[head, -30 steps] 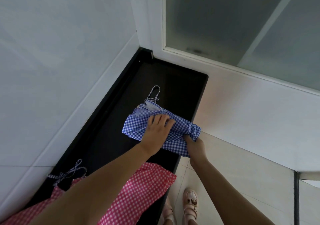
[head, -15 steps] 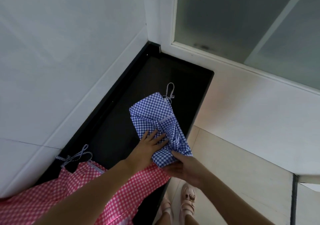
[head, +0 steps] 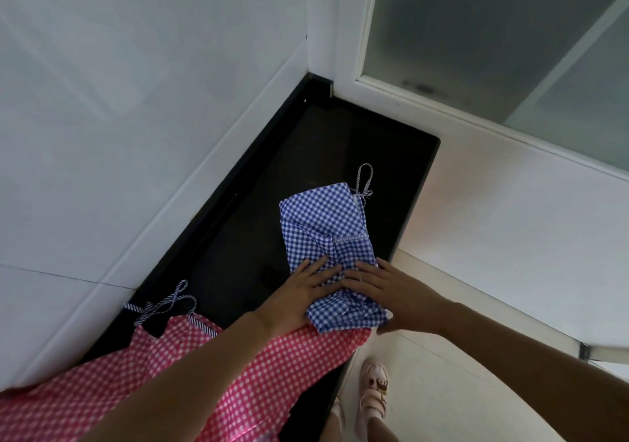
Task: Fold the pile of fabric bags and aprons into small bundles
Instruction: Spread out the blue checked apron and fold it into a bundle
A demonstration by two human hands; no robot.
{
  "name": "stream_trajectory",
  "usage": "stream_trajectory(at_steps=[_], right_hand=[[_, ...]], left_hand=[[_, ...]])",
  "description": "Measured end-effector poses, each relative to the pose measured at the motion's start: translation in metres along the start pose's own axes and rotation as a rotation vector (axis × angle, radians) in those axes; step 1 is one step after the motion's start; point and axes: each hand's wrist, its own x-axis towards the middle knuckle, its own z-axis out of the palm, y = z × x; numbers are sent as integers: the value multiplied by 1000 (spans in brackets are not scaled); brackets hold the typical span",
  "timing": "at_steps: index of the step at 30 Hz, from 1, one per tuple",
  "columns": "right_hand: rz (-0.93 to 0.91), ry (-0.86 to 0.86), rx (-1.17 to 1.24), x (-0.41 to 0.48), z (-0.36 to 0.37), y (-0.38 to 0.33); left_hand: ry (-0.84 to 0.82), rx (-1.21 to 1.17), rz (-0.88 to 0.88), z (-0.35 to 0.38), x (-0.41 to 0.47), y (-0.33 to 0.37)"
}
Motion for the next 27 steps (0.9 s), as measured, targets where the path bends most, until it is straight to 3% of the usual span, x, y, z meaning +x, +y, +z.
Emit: stream_trajectory(at_steps=[8, 12, 14, 21, 27], right_hand=[[116, 178, 346, 1, 2, -9], [323, 352, 583, 8, -15, -10], [404, 341, 591, 18, -25, -8], [440, 120, 630, 50, -40, 2], [622, 266, 637, 56, -31, -3]], left_hand=[[155, -757, -384, -18, 10, 19], [172, -1037, -554, -31, 10, 23], [162, -1151, -584, -40, 11, 25], [395, -1131, -632, -49, 17, 35], [460, -785, -807, -45, 25, 16]])
